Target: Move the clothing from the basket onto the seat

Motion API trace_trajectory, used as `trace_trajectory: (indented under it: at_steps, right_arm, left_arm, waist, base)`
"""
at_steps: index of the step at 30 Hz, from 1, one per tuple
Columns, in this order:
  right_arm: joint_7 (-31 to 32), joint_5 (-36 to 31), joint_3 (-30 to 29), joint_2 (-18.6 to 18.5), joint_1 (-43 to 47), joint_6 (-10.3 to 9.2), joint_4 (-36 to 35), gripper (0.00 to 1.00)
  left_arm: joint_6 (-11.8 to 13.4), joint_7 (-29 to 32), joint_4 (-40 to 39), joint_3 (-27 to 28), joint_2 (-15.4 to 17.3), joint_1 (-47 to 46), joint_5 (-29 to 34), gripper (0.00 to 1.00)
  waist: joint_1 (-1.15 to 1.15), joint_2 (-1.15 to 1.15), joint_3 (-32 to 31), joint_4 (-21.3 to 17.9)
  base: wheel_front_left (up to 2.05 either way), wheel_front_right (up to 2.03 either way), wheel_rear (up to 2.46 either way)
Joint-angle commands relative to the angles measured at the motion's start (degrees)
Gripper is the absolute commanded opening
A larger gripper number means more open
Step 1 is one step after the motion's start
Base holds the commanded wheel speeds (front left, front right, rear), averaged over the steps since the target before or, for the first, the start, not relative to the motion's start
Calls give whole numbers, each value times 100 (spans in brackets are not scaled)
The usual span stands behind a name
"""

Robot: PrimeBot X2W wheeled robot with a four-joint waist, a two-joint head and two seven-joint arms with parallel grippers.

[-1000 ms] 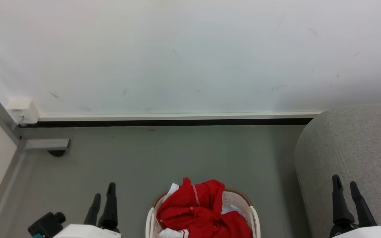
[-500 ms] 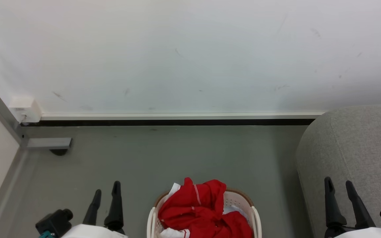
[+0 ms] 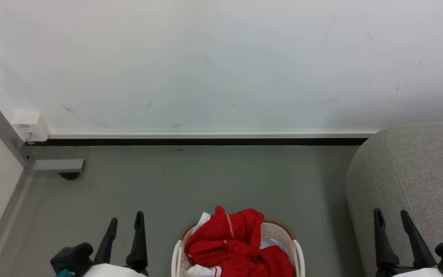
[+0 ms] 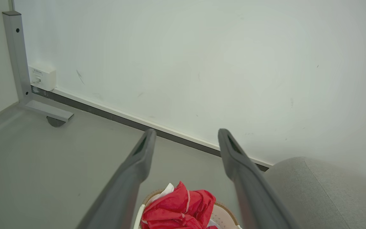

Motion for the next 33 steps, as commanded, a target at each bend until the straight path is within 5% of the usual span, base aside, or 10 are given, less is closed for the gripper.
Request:
trace_trajectory:
  at_steps: [1,33]
  right_arm:
    - [-48,-138,13,-62,26,-9,-22,100]
    - [-426,-1093,-22,-66,164,-12,287,100]
  left_arm:
    - [16,-48,-41,3,48,18,163,100]
    - [42,-422,106,-123,55,180,1773,100]
  waist:
    - [0,0,0,-1]
    - [0,0,-16,61]
  base:
    - [0,0,0]
    - [0,0,0]
